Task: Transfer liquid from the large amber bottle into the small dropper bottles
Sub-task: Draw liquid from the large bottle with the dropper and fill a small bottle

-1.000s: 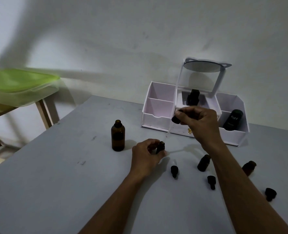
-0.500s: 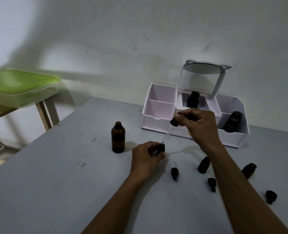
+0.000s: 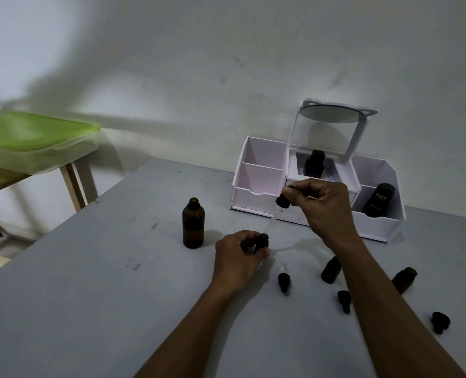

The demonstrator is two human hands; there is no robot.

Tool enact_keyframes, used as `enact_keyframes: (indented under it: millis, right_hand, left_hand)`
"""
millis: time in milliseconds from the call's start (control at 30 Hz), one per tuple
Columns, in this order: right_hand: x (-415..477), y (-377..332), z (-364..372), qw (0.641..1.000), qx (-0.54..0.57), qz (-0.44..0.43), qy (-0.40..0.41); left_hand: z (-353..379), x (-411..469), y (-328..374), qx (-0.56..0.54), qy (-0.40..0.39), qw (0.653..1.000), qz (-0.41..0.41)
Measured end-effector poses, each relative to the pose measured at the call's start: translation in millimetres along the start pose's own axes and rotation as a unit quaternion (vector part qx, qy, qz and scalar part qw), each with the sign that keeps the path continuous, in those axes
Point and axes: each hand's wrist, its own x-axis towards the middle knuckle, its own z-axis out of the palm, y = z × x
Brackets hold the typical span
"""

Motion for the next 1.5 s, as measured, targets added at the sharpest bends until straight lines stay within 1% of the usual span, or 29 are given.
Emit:
enact_keyframes:
  millis: [200,333,433,533,600,667,833,967,1100,1267,1500]
  right_hand:
    - [0,-5,2,1.0,0.018,0.007,0.017]
    - [2,-13,0,0.999,0.033,0.008,0.006]
    - [9,-24,-3,0.999,0.043,0.001,0.026]
    - [19,-39,-2,0.994,0.091,-0.009,0.058]
    - [26,-51,5,0.99,0.13,-0.016,0.059]
    - [31,-60,16,0.986,0.157,-0.014,0.048]
    - [38,-75,49,0.978,0.206,-0.003,0.015]
    - [41,-78,64,0.975,0.221,-0.001,-0.005]
    - [43,-76,74,0.973,0.229,0.008,-0.01]
    - [45,-70,85,0.978,0.205,0.022,-0.017]
    - [43,-67,101,0.988,0.135,0.01,-0.08]
  left_hand:
    - [0,-1,0,-0.005,0.001,1.0,-0.007]
    - [-1,-2,2,-0.008,-0.005,1.0,-0.017]
    - [-5,-6,3,-0.022,-0.009,0.999,-0.024]
    - [-17,-14,1,-0.035,-0.018,0.999,-0.035]
    - [-31,-22,-2,-0.046,-0.011,0.998,-0.048]
    - [-49,-30,-7,-0.054,0.023,0.996,-0.062]
    - [-95,-39,-20,-0.072,0.169,0.981,-0.068]
    - [-111,-30,-27,-0.067,0.211,0.973,-0.068]
    - [-113,-20,-30,-0.061,0.184,0.979,-0.064]
    - [-109,-11,-29,-0.057,0.154,0.985,-0.053]
    - [-108,-2,-28,-0.055,0.147,0.986,-0.055]
